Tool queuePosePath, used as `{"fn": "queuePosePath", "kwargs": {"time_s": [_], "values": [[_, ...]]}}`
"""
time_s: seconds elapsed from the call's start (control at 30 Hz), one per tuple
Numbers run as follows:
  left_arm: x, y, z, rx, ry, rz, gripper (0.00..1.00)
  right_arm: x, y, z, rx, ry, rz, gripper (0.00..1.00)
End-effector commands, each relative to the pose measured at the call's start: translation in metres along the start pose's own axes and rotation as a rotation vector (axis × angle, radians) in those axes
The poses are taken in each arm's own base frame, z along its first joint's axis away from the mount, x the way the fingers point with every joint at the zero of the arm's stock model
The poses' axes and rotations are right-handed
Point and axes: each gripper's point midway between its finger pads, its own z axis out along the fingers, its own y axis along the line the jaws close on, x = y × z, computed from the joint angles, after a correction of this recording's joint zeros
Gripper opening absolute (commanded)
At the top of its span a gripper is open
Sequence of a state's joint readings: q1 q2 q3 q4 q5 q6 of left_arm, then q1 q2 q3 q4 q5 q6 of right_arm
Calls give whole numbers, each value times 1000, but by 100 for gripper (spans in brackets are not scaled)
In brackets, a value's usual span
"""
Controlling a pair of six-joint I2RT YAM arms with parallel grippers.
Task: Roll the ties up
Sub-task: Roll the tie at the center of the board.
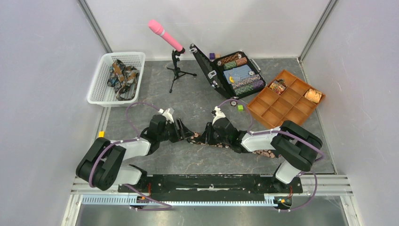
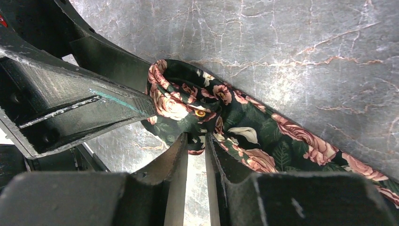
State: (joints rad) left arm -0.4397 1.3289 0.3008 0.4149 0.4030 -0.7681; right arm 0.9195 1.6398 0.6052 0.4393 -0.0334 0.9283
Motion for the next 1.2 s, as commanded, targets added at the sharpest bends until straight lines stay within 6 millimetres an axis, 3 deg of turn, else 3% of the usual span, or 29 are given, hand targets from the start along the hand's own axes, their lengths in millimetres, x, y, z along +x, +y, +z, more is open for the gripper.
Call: {"fn": "queuePosePath", "kwargs": {"time_s": [0.0, 0.67, 1.0, 1.17], "values": [[-4, -5, 4, 41, -7, 38, 67, -2, -11, 0, 34, -14, 12, 25], [14, -9, 17, 122, 68, 24, 49, -5, -12, 0, 35, -15, 12, 25], [19, -11, 16, 137, 85, 38, 56, -4, -13, 0, 36, -14, 16, 25], [24, -13, 17, 148, 96, 36, 52, -3, -15, 0, 39, -12, 16, 24]]}}
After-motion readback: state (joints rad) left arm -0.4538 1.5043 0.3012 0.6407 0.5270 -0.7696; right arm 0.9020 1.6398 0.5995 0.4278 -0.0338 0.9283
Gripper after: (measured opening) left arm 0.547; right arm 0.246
